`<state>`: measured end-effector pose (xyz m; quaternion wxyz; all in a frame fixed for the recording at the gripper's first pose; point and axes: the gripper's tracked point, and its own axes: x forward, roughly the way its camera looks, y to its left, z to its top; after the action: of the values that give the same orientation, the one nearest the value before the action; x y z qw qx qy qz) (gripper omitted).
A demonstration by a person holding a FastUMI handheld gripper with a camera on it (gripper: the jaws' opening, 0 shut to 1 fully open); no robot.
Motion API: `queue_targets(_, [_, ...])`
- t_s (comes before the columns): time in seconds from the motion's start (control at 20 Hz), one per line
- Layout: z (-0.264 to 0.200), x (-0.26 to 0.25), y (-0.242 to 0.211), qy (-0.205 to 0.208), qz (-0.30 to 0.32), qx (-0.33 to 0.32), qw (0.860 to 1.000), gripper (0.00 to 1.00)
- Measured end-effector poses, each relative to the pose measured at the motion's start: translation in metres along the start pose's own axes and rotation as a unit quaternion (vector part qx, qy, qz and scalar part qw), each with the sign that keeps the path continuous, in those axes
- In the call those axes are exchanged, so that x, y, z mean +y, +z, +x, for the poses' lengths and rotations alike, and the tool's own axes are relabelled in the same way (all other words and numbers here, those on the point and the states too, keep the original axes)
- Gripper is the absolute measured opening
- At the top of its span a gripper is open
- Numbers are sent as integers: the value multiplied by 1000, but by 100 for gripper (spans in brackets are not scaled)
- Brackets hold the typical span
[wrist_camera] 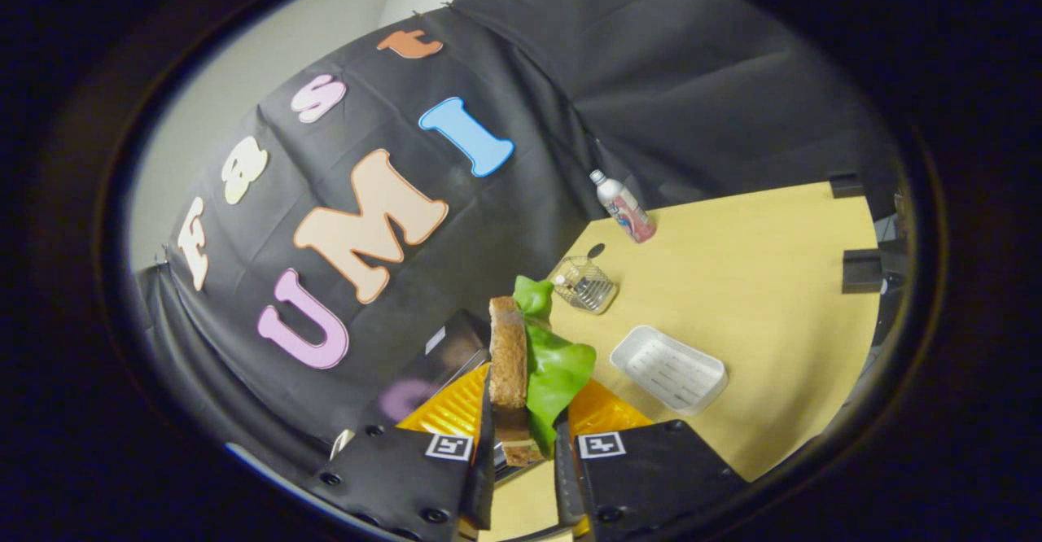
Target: Open the toaster oven, put the food inside, and close the toaster oven door.
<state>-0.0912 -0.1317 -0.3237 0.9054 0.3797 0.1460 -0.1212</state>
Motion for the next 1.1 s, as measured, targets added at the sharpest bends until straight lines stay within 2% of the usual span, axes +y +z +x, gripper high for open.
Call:
queue_targets(0.2, [-19,15,-19,8,21,12,1000,32])
queue_targets(0.45, [-27,31,-69,20,42,57,997,32])
queue_targets(0.85, [11,62,-165,41,96,147,984,32])
queue_targets(1.1, [45,84,-203,62,104,180,976,32])
